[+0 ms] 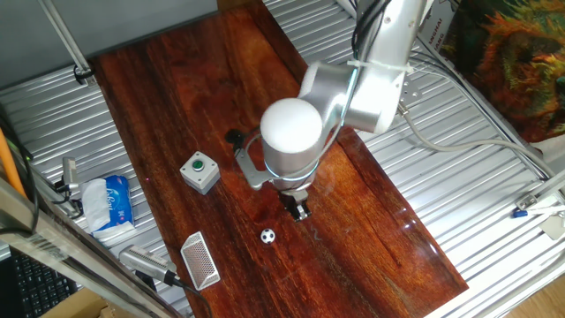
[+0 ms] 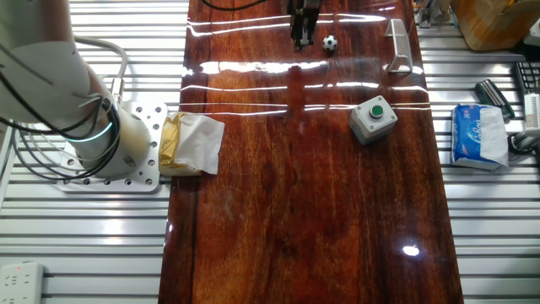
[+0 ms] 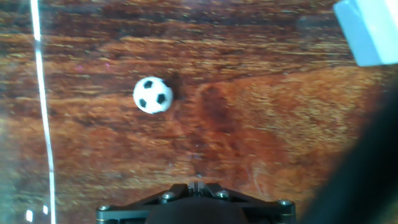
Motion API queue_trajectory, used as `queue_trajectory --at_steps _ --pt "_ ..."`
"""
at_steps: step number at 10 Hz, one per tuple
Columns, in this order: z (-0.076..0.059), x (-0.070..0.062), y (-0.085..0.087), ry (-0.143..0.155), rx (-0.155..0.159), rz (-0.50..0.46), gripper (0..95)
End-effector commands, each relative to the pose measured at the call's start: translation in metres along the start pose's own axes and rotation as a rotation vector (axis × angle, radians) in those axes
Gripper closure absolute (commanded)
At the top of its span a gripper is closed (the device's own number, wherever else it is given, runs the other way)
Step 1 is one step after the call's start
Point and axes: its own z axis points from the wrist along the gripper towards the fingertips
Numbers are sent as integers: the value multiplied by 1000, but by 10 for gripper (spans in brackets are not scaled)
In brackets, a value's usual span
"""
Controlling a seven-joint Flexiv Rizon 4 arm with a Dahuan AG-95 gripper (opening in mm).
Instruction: Push the soccer ball into the goal
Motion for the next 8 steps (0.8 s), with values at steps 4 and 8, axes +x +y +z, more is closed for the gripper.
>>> queue_trajectory --at_steps 4,8 --pt "5 -10 4 -31 -34 55 950" --pt "18 -26 9 -31 -37 42 950"
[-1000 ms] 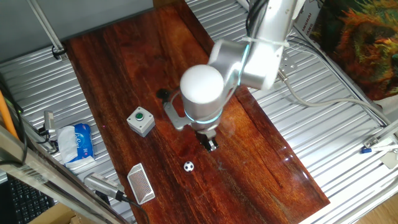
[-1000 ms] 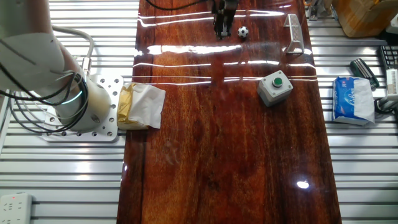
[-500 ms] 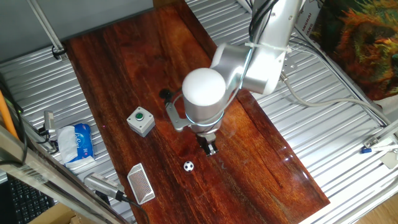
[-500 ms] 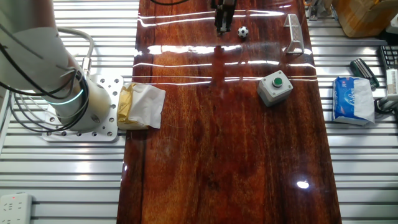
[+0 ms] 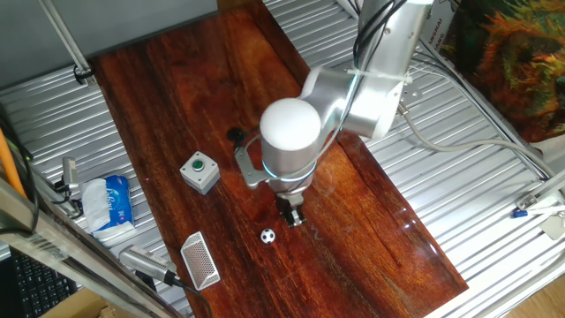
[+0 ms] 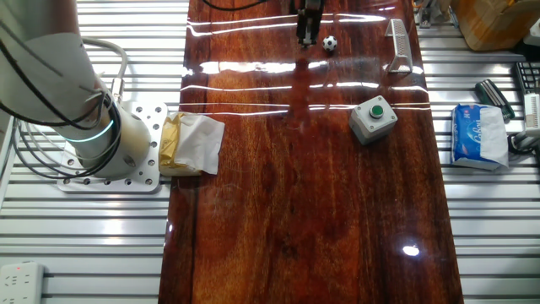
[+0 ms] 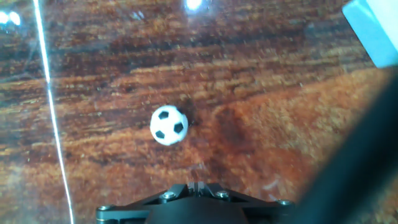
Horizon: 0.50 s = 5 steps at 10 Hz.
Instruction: Push the soccer ball into the goal
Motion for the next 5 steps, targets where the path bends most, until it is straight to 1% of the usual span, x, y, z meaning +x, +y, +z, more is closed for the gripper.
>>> queue_trajectory --at_steps 1,2,3,4,5 --pt "3 -4 2 -5 -2 2 950" --pt "2 -7 5 -4 -11 11 950" --pt "0 -13 11 -2 -13 26 950" --pt "-2 -16 14 -2 -14 34 950" --pt "-4 -22 16 -3 -28 42 950"
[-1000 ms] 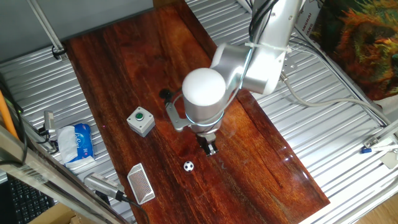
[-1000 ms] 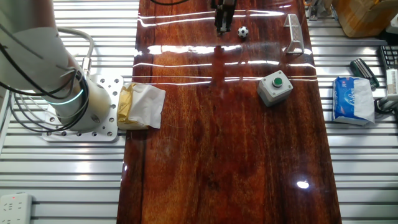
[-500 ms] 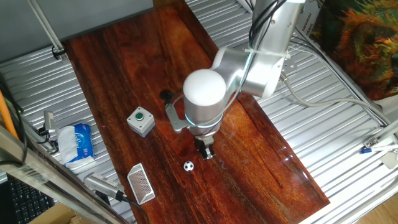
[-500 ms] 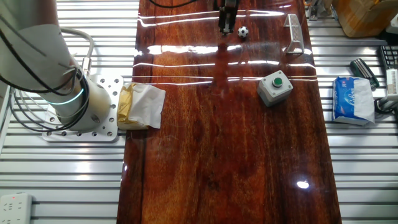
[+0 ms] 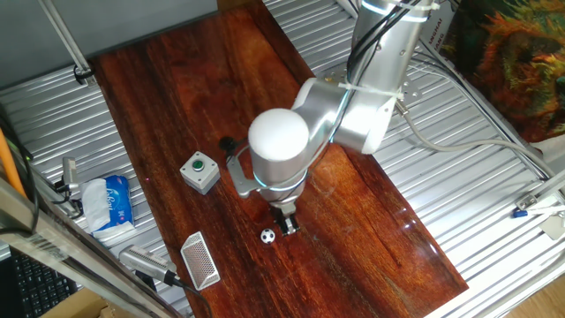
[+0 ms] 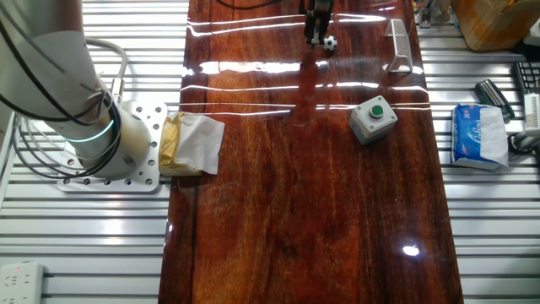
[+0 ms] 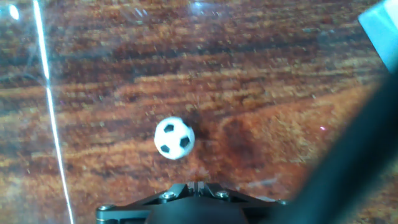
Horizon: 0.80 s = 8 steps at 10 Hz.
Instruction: Push the soccer ball into the goal
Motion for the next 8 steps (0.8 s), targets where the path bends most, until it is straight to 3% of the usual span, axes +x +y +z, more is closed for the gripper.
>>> queue_trajectory --at_steps 1,6,8 --pt "-1 -9 2 -4 -24 9 950" --pt "-7 -43 -4 -23 -29 -9 950" --pt "-9 -46 -9 -11 -46 -1 950"
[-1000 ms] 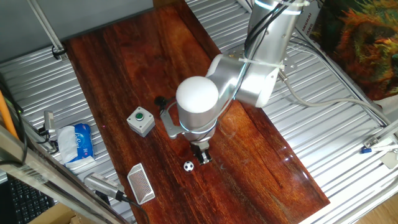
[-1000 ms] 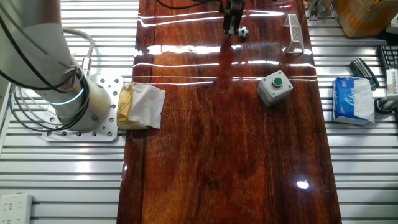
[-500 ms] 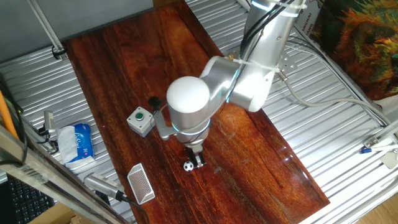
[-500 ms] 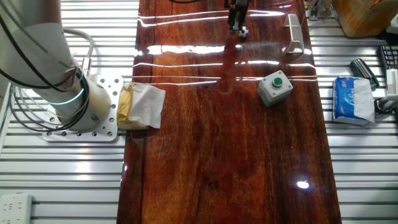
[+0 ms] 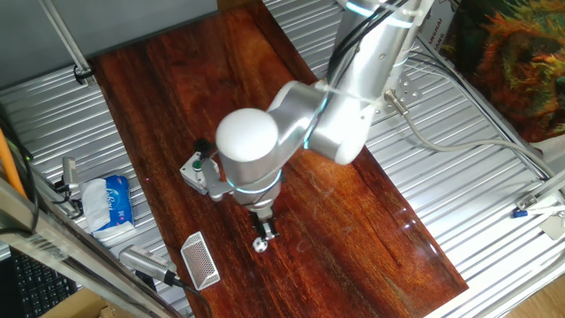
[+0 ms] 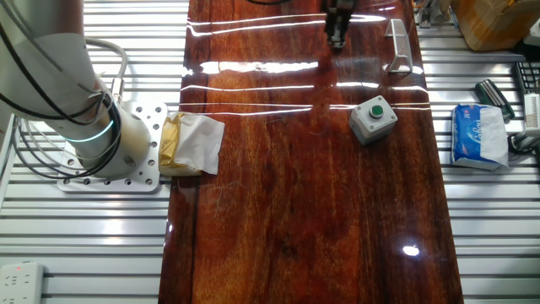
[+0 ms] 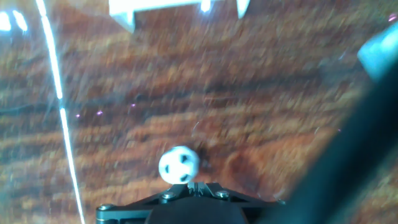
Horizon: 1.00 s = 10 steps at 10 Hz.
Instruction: Push the soccer ball into the goal
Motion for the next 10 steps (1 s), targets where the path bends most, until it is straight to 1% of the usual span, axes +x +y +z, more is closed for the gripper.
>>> queue_trajectory --at_steps 1,4,5,6,10 --pt "-4 5 -2 11 -15 14 950" --pt "-5 5 -2 28 1 32 950" --pt "-7 6 -1 35 33 24 950" --pt "-7 6 -1 33 39 20 950" --pt "-7 6 -1 35 39 13 950"
